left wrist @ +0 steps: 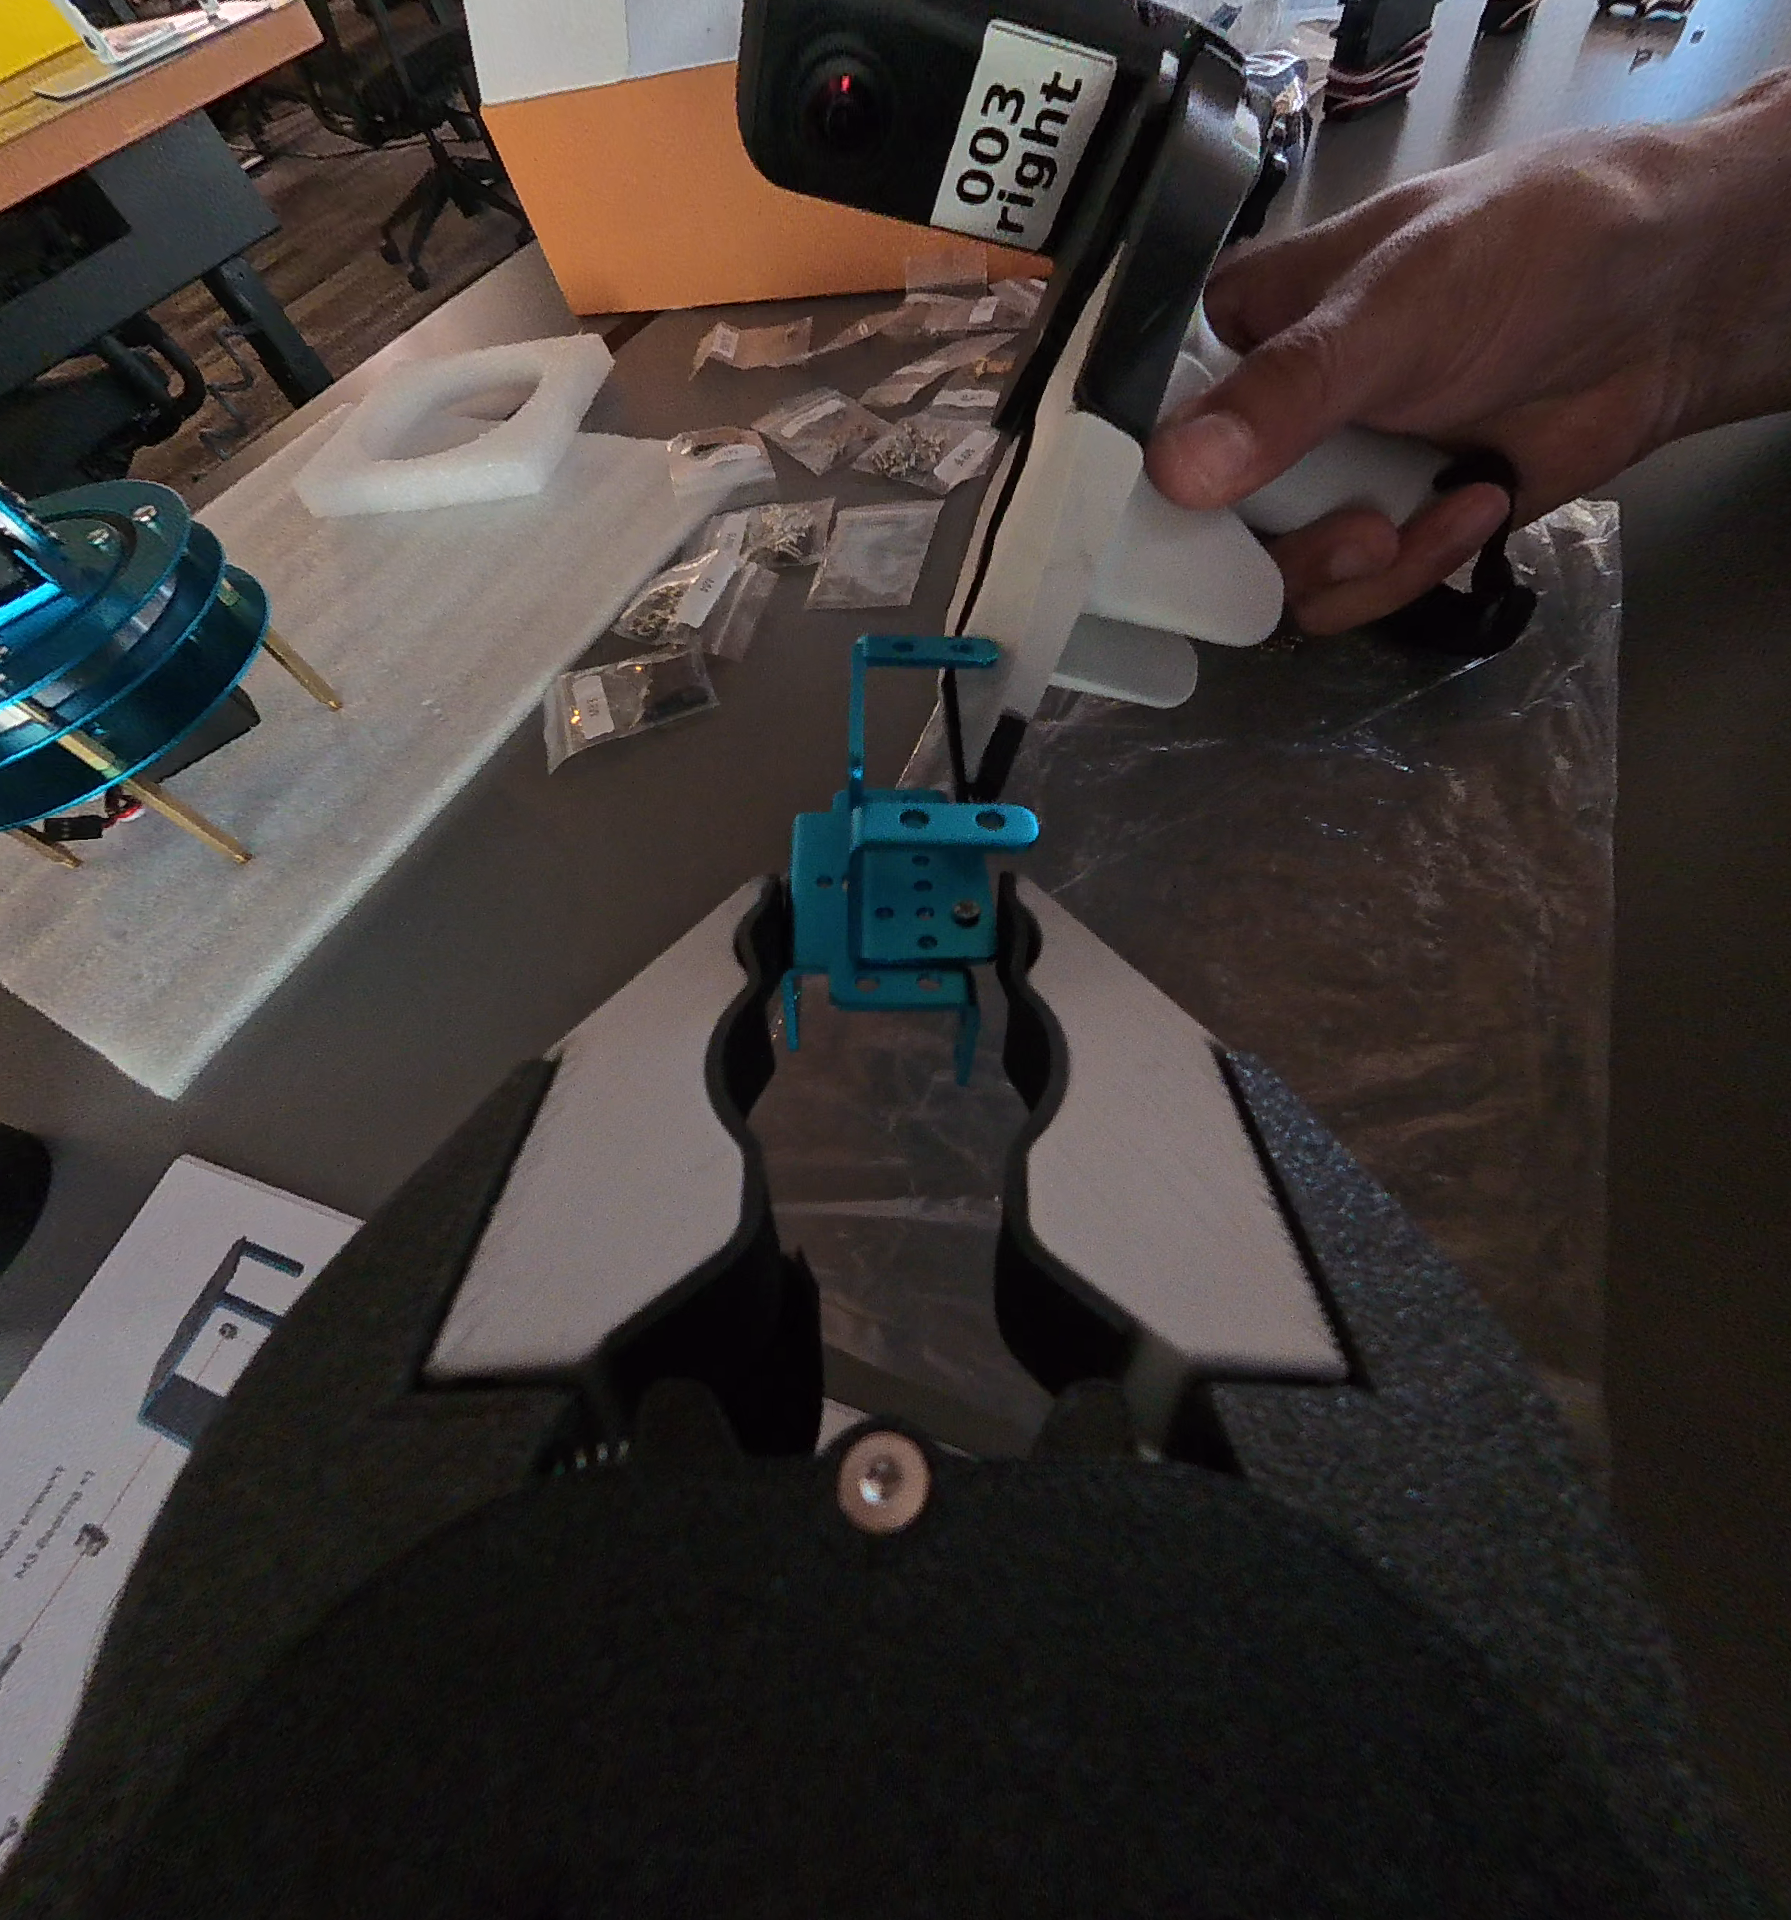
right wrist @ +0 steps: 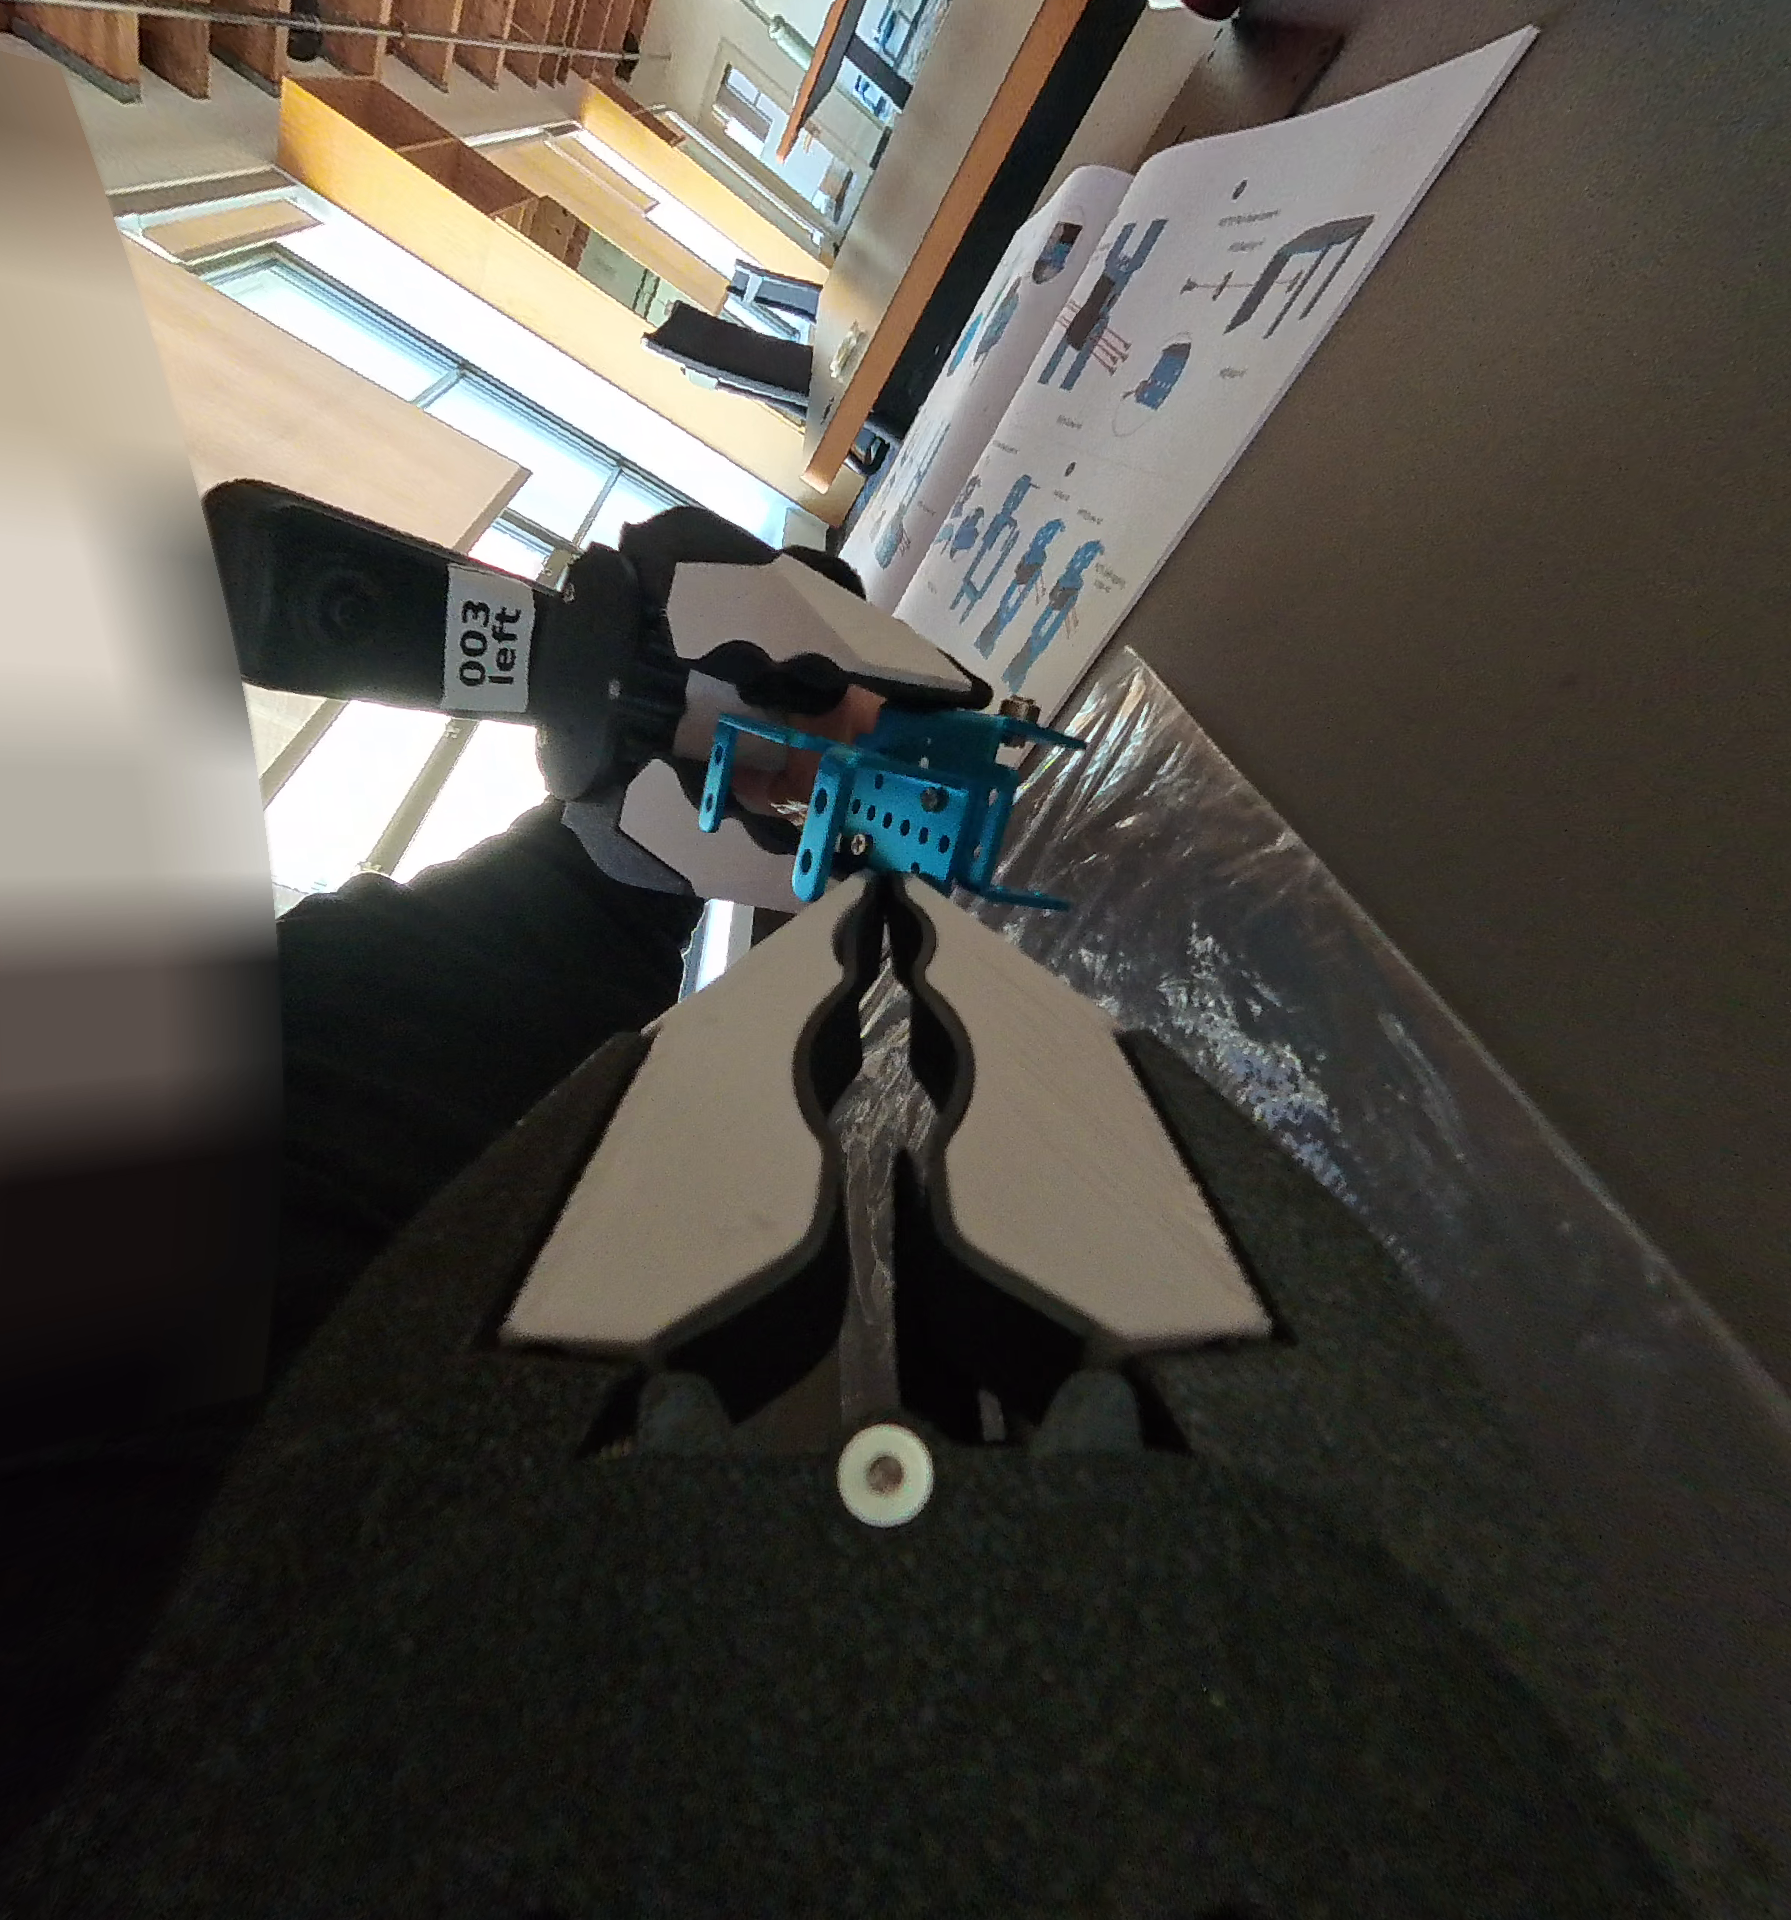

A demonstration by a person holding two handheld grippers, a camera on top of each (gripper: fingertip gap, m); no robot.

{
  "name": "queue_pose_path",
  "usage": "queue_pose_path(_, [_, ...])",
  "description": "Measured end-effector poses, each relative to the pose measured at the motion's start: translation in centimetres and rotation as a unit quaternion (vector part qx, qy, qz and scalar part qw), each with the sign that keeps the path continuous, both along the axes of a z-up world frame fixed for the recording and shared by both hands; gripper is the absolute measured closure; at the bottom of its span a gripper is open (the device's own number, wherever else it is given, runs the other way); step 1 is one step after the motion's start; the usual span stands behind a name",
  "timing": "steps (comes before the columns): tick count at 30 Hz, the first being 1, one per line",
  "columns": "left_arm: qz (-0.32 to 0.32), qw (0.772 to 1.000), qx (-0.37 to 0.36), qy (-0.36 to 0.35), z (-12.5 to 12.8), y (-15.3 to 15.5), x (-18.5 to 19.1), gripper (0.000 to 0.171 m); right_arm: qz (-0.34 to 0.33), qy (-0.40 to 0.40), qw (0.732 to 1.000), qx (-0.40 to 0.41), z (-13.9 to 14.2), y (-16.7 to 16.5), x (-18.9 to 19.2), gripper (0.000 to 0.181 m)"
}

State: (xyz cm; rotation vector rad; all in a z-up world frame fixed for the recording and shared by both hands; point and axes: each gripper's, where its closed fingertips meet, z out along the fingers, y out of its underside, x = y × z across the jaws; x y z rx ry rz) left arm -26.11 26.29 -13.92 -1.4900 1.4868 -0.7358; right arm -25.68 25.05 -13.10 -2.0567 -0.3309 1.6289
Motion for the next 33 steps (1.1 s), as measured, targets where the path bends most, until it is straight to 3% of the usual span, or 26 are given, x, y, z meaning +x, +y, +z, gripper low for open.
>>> queue_pose_path(22, [0.020,1.000,0.015,0.002,0.0,0.3,0.1,0.131,-0.020,-0.012,1.000,0.018,-0.1,0.4,-0.1,0.181])
queue_pose_path(27, [0.049,0.999,0.016,-0.006,0.7,2.5,-0.8,0.130,0.018,-0.077,0.996,0.047,-1.0,-0.5,0.3,0.181])
queue_pose_path(30, [0.065,0.998,-0.017,-0.018,1.0,3.8,-1.3,0.131,0.078,-0.212,0.962,0.154,-2.3,-1.6,0.1,0.172])
queue_pose_path(33, [0.078,0.996,-0.035,-0.016,0.7,4.8,-1.6,0.131,0.106,-0.402,0.872,0.259,-4.5,-1.0,0.4,0.168])
